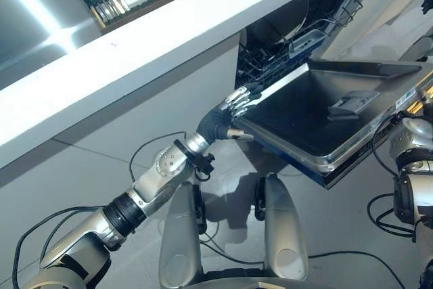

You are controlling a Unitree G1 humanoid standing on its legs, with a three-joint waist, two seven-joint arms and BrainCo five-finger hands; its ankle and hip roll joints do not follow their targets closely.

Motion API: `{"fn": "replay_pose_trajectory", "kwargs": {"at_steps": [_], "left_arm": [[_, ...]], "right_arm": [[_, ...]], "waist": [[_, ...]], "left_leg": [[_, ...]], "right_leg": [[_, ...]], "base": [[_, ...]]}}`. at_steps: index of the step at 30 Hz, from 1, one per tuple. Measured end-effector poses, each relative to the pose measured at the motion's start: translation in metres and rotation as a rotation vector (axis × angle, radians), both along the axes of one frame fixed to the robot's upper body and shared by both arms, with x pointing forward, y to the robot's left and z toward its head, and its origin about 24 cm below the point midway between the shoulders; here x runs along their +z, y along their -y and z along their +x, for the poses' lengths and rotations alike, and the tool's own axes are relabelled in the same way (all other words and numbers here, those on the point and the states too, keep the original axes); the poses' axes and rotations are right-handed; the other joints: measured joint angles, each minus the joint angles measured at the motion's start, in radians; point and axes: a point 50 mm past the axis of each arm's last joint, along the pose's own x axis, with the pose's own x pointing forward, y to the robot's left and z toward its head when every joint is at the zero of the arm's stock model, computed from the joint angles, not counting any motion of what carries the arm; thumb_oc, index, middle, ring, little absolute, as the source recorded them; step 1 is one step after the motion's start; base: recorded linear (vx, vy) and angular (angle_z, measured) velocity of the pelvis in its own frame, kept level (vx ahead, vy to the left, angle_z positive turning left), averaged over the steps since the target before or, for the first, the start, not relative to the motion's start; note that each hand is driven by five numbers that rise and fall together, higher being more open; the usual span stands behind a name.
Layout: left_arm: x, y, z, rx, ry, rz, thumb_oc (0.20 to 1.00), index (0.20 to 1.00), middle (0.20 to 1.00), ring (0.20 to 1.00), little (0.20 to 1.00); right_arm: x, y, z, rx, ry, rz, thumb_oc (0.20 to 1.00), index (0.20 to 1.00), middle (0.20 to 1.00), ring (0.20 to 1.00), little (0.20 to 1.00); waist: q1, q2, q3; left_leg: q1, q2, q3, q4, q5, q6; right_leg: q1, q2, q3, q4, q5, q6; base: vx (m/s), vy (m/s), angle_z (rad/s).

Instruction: Pick up plates and place into dishwasher.

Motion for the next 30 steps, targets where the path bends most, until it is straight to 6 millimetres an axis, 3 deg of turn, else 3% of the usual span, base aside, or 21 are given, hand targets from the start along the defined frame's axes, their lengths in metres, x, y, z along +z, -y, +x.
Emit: {"fn": "replay_pose_trajectory", "kwargs": {"at_steps": [6, 12, 20, 25, 30], "left_arm": [[0.005, 0.004, 0.001, -0.007, 0.016, -0.016, 1.0, 1.0, 1.0, 1.0, 1.0], [0.005, 0.006, 0.002, -0.024, 0.014, -0.004, 1.0, 1.0, 1.0, 1.0, 1.0], [0.012, -0.004, 0.008, -0.052, 0.029, 0.024, 1.0, 1.0, 1.0, 1.0, 1.0], [0.014, -0.018, 0.011, -0.055, 0.027, 0.025, 1.0, 1.0, 1.0, 1.0, 1.0], [0.01, -0.027, 0.01, -0.063, 0.018, 0.037, 1.0, 1.0, 1.0, 1.0, 1.0]], "right_arm": [[-0.042, -0.014, -0.004, 0.149, 0.016, 0.308, 1.0, 1.0, 1.0, 1.0, 1.0], [-0.042, -0.014, -0.001, 0.355, 0.121, 0.371, 1.0, 1.0, 1.0, 1.0, 1.0], [-0.047, -0.008, -0.009, 0.569, 0.129, 0.309, 1.0, 1.0, 1.0, 1.0, 1.0], [-0.047, -0.015, -0.009, 0.716, 0.163, 0.236, 1.0, 1.0, 1.0, 1.0, 1.0], [-0.033, -0.029, 0.001, 0.818, 0.335, 0.246, 1.0, 1.0, 1.0, 1.0, 1.0]], "waist": [[0.002, 0.05, -0.001], [0.001, 0.056, -0.005], [0.008, 0.058, -0.006], [0.006, 0.057, -0.006], [0.006, 0.054, -0.005]], "left_leg": [[-0.001, -0.005, 0.002, -0.009, 0.0, -0.001], [0.01, -0.008, -0.005, -0.017, 0.003, -0.011], [0.017, -0.015, -0.034, -0.021, 0.008, -0.024], [0.007, -0.01, -0.061, -0.02, 0.007, -0.027], [0.003, -0.004, -0.083, -0.016, 0.007, -0.027]], "right_leg": [[-0.009, -0.003, 0.003, 0.003, -0.006, -0.003], [-0.008, 0.0, 0.002, 0.01, -0.012, -0.016], [-0.005, -0.002, -0.025, 0.018, -0.011, -0.037], [-0.006, -0.003, -0.06, 0.016, -0.012, -0.053], [-0.005, -0.004, -0.093, 0.012, -0.009, -0.068]], "base": [[-0.02, -0.029, -0.01], [-0.02, -0.051, -0.04], [0.0, -0.065, -0.06], [0.01, -0.054, -0.1], [0.02, -0.043, -0.09]]}}
